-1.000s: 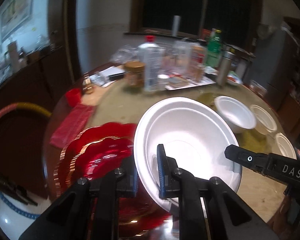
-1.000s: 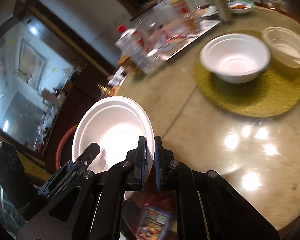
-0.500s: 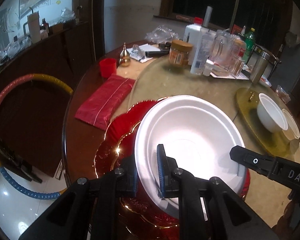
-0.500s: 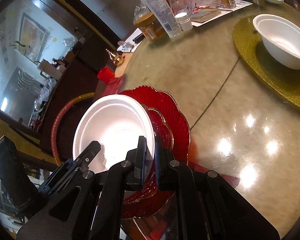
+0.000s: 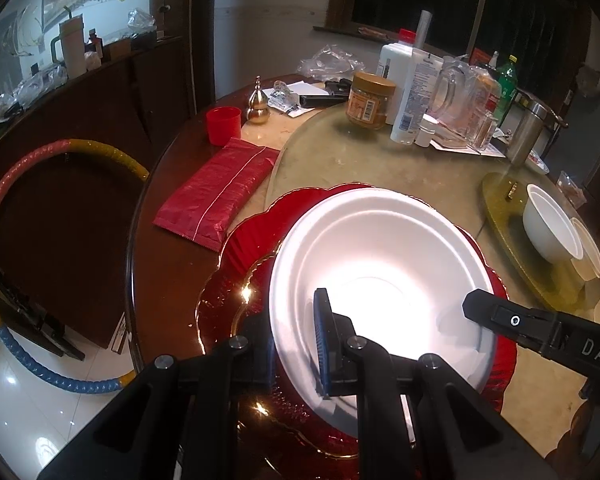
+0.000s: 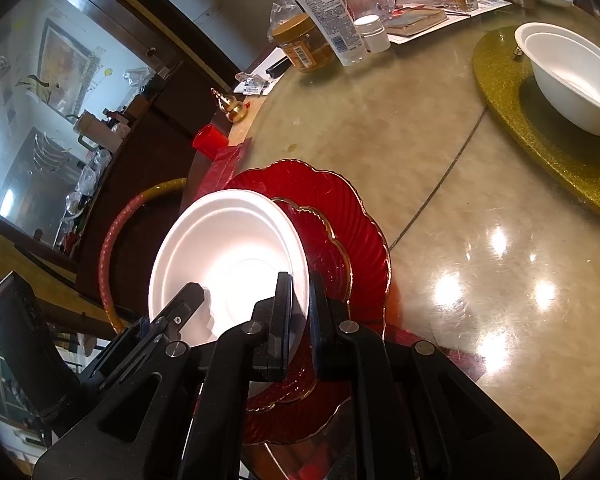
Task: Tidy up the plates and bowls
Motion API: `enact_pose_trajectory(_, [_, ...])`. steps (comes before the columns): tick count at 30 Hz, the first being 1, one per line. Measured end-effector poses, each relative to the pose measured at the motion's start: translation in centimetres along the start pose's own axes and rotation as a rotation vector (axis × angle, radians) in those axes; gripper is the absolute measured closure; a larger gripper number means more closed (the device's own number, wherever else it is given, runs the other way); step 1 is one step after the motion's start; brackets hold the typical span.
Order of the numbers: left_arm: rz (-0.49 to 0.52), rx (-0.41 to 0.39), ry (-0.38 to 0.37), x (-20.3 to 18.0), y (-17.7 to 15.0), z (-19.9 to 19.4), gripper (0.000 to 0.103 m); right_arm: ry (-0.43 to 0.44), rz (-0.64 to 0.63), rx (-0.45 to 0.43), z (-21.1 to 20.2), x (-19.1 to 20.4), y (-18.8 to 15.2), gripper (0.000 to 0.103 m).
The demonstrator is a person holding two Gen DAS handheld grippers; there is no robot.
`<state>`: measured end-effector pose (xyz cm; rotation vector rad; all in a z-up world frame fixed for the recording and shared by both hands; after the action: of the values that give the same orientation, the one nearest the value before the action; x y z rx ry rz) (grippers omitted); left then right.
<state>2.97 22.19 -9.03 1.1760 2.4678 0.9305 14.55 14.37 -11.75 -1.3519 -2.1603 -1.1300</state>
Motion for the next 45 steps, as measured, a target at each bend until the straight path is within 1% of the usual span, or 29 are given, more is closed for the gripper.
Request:
enact_pose_trajectory(7, [0.004, 0.0, 0.011, -0.1, -0.1, 0.1, 0.089, 0.017, -0.006, 0.002, 0.2, -0.2, 0.0, 0.095])
enact_pose_trajectory(19, [0.017, -0.002, 0.059, -0.3, -0.2, 0.1, 0.089, 0.06, -0.007, 0.008, 0.1, -0.6, -0.2, 0.095])
enact_pose_trajectory(24, [0.016, -0.012, 0.082, -0.1, -0.1, -0.2, 0.089, 0.077, -0.027, -0.002, -0.3, 0.0, -0.2, 0.095])
enact_pose_trajectory(30, [0.009, -0.018, 0.109, 0.5, -0.4, -0.5, 0.089, 0.101, -0.028, 0.015, 0.1, 0.3, -0.6, 0.095])
enact_pose_trajectory(38, [-0.001, -0.032, 0.108, 1.1, -0.4, -1.3, 0.089, 0.104, -0.054, 0.019, 0.0, 1.1, -1.0, 0.095])
enact_pose_trajectory(45, [0.006, -0.036, 0.09, 0.7, -0.4, -1.3, 0.089, 0.082, -0.07, -0.003, -0.5, 1.3, -0.7, 0.095])
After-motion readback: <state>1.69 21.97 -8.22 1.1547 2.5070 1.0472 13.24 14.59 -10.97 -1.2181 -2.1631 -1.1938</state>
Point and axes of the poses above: each gripper's, at about its wrist camera, not at the fingertips, and z roughly the way its jaws point, x to its left, y to its top, the point moved 8 cm from there along z, roughly the way its jaws point, and after that the axes turned 12 degrees about y, right-handed, at the moved point
